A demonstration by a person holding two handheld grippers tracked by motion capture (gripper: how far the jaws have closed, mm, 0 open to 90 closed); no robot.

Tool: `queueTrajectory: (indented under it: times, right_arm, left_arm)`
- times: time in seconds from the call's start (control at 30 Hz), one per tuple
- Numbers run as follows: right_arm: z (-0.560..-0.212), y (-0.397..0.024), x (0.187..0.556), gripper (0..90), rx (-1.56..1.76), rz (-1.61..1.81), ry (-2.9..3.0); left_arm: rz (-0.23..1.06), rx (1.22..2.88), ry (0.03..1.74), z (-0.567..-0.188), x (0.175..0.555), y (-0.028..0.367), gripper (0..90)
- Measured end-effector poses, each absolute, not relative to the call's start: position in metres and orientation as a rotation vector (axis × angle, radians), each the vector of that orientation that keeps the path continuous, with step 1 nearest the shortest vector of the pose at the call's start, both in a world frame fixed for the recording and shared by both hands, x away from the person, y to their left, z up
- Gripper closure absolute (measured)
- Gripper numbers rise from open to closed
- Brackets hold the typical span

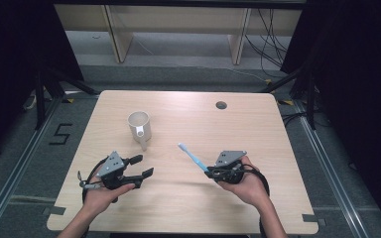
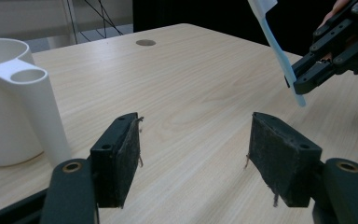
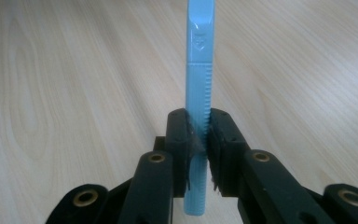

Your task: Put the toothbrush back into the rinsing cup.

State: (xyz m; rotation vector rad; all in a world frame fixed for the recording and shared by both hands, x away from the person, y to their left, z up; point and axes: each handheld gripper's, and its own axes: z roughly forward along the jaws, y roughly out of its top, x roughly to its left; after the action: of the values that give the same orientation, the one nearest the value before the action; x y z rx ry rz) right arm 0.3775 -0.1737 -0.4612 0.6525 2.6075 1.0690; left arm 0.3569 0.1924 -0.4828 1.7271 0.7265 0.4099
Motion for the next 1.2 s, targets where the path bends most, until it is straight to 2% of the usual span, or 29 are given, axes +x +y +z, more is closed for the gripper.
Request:
queueTrajectory:
  times: [0.73,1.2]
  right_arm:
    - [-0.471,-0.142,0.374,79.4,0.647,1.256,2.431]
    - [-0.472,-0.128,0.372,79.4,0.671,1.316,2.361]
  left_arm:
    - [0.358,1.686,0.649,-0.45,0.372,0.164,34.8]
    - [0.316,1.666,0.637,-0.45,0.379,0.144,39.2]
